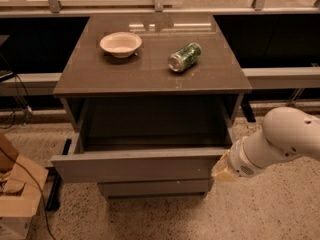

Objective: Close top drawer

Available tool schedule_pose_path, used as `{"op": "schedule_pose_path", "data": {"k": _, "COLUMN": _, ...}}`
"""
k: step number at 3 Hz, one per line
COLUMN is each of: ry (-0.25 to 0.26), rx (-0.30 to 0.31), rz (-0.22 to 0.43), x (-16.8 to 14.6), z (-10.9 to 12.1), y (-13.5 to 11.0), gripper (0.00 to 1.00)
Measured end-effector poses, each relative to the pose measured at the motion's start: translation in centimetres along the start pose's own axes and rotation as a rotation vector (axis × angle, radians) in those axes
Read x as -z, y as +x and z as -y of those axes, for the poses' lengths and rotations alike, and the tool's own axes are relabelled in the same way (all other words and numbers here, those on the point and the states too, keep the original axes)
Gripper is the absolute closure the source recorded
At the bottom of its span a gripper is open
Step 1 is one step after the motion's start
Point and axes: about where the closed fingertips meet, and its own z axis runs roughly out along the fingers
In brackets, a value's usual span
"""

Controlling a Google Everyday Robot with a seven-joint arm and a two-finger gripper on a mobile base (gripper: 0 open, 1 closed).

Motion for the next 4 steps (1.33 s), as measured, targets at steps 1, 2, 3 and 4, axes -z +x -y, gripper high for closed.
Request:
{"op": "schedule_pose_path", "data": {"k": 1, "ry": 0.057, "rx": 0.022, "rz": 0.043, "x": -1.0, "z": 3.2, "y": -1.8, "gripper": 1.0}}
{"op": "schedule_pose_path", "data": {"k": 2, "ry": 0.066, "rx": 0.029, "rz": 0.054, "x": -1.2, "z": 4.0, "y": -2.2, "gripper": 1.0}}
{"op": "schedule_pose_path", "data": {"k": 3, "ry": 0.091, "rx": 0.049, "rz": 0.079, "x": -2.0, "z": 7.3, "y": -3.9, "gripper": 1.0}}
{"op": "schedule_pose_path", "data": {"k": 4, "ry": 0.101, "rx": 0.055, "rz": 0.086, "x": -2.4, "z": 8.6, "y": -4.6, "gripper": 0.83}}
